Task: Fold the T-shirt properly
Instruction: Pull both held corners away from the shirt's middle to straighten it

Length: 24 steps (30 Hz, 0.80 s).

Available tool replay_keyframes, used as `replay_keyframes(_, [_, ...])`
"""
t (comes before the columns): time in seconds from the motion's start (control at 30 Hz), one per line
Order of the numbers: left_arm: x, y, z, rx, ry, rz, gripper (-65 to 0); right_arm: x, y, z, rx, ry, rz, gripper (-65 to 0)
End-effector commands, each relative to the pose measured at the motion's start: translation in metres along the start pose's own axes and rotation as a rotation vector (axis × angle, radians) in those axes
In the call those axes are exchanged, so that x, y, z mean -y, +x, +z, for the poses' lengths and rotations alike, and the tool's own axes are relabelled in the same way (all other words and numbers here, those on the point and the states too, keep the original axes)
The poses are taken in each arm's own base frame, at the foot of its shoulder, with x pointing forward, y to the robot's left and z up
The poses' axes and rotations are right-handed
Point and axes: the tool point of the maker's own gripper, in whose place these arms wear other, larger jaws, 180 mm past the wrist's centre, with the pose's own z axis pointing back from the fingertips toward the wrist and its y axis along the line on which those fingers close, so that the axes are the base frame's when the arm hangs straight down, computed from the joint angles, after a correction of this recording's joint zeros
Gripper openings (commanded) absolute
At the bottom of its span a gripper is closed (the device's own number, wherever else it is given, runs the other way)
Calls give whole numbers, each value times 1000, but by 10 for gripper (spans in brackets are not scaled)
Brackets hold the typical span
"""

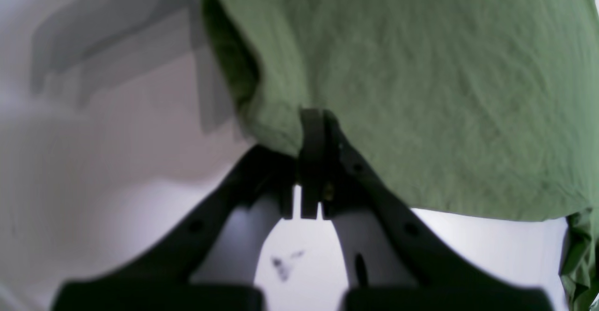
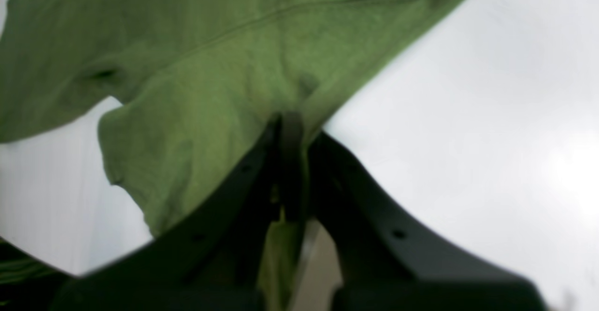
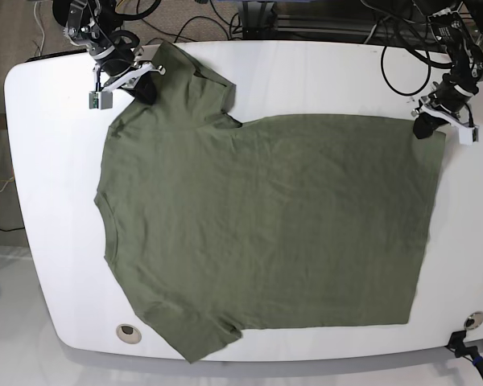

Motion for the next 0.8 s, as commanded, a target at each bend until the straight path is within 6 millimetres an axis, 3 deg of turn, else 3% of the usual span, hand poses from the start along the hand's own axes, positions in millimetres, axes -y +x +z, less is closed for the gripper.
replay_keyframes(0.0, [0, 13, 6, 37, -7, -28, -650, -3, 3, 10, -1, -5, 38, -650])
replay_keyframes(0.3, [1, -10, 40, -17, 29, -105, -650, -17, -8, 41, -20, -7, 83, -650])
replay_keyframes(0.6, [22, -57, 71, -106, -26, -188, -650, -24, -33, 70, -83, -17, 90, -650])
replay_keyframes(0.77, [26, -54, 75, -104, -31, -219, -650, -25, -27, 77, -29, -18, 93, -650])
